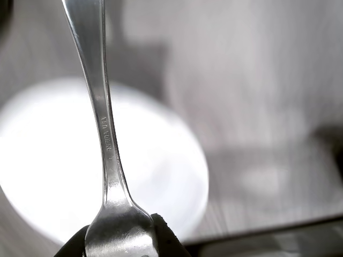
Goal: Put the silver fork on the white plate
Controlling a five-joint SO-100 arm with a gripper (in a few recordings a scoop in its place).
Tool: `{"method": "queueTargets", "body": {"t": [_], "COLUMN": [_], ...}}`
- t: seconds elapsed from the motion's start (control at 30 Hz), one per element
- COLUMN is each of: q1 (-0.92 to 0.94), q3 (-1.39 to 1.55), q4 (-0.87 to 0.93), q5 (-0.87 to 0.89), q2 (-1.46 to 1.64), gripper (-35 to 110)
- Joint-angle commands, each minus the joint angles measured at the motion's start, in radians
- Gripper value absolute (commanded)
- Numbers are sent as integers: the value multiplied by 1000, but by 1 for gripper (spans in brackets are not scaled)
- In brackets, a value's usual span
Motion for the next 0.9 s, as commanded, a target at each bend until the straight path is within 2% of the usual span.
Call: {"method": "queueTargets", "body": {"t": [0.0, 0.4, 0.87], "q1": [-163, -183, -81], "q3": [-11, -34, -94], "q4": [-35, -225, -201], "q5": [81, 112, 89], "q2": [-38, -357, -353], "gripper": [0, 0, 0]}}
